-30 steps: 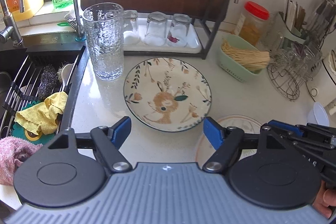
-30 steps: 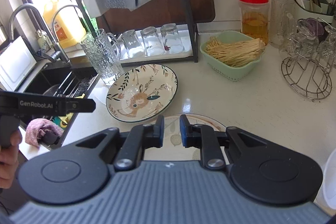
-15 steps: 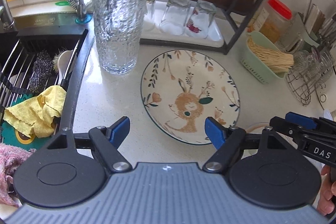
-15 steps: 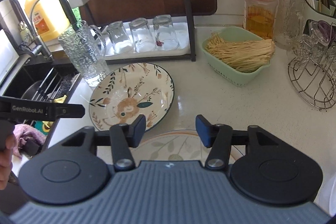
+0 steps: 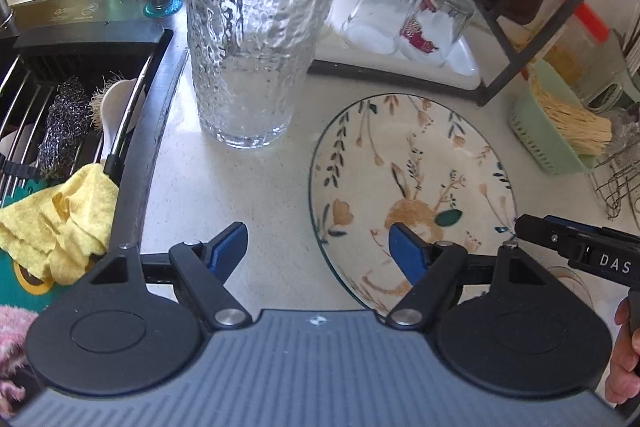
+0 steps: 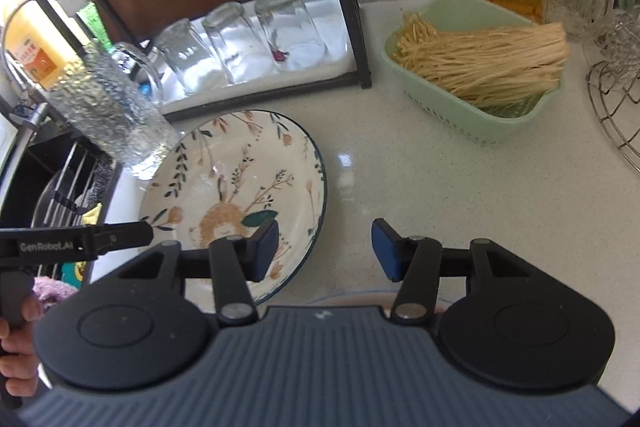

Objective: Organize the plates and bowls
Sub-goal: 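Grasp the deer-print plate rim with the left tool while the right tool grips beside it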

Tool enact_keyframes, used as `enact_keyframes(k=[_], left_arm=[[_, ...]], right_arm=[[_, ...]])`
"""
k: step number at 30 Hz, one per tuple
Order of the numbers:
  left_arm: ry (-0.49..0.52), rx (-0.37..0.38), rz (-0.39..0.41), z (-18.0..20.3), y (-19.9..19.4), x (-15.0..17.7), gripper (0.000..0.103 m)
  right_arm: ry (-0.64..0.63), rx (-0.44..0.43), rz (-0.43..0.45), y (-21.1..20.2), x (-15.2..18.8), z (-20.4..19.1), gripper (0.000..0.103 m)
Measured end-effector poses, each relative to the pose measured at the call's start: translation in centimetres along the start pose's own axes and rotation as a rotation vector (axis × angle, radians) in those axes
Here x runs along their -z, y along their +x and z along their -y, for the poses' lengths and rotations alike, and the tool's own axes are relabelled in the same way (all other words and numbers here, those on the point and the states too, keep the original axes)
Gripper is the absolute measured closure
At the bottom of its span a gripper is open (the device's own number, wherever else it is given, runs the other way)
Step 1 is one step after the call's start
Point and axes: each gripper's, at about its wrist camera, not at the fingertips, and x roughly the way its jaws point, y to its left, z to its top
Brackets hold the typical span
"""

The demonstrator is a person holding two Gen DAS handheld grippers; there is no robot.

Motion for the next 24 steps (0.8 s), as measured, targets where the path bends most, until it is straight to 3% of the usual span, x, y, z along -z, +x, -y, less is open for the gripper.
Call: enact_keyframes(k=[6,18,24], left_arm=[[0.039,0.021,-0.048,-0.8,1.5,-2.5,0.023],[0.108,0.100,-0.132,0.8,4.1,-3.6,0.041],[0.144,0.106,-0.125,1.4,4.7,-4.0,0.046]], right_arm=[[0.070,0.001,-0.031,2.6,-1.7,0.7,0.050],[0.121,-0.028,-0.047,5.2,-1.8,0.2,0.079],[0.129,-0.053,-0.034,5.5,-1.7,-0.1,0.083]])
